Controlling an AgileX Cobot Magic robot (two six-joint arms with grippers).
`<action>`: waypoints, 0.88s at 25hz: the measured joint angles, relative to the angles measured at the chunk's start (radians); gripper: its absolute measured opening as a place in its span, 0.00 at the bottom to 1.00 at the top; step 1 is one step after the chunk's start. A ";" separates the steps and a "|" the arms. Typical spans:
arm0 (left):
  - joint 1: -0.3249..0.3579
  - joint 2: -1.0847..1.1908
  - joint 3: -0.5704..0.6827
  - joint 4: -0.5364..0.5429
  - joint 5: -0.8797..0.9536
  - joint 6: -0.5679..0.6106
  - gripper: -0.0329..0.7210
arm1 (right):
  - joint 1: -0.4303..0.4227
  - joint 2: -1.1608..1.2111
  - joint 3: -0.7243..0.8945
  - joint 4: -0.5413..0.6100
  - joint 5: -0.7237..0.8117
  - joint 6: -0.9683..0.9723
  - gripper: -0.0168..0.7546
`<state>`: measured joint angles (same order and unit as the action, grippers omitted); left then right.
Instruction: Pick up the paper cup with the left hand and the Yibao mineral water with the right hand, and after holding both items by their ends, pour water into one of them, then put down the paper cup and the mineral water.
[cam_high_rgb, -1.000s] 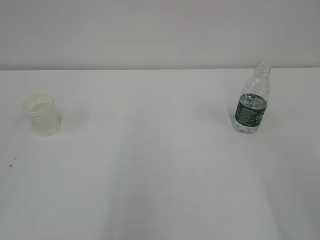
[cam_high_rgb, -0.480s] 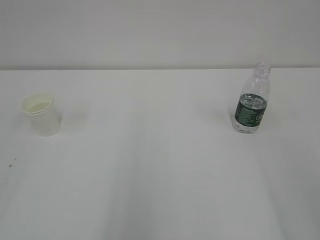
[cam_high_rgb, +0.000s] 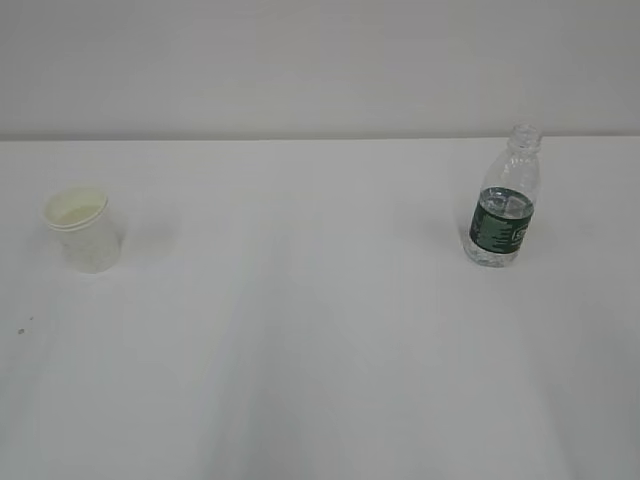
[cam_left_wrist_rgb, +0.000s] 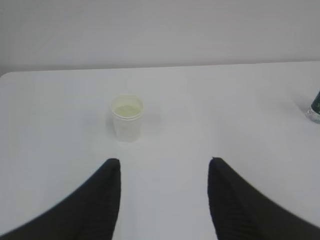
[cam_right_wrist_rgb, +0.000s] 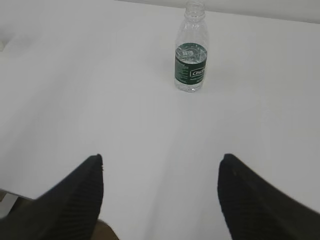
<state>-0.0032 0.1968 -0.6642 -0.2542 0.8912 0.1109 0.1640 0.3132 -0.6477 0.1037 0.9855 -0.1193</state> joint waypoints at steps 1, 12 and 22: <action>0.000 -0.004 0.000 0.000 0.011 0.000 0.57 | 0.005 -0.011 0.000 0.000 0.005 0.000 0.72; 0.000 -0.028 0.000 -0.012 0.068 0.008 0.57 | 0.011 -0.103 0.000 0.000 0.050 0.000 0.72; 0.000 -0.075 -0.002 -0.038 0.164 0.021 0.57 | 0.011 -0.112 -0.002 0.004 0.071 0.000 0.72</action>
<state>-0.0032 0.1220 -0.6658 -0.2917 1.0556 0.1315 0.1751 0.2012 -0.6499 0.1075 1.0566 -0.1193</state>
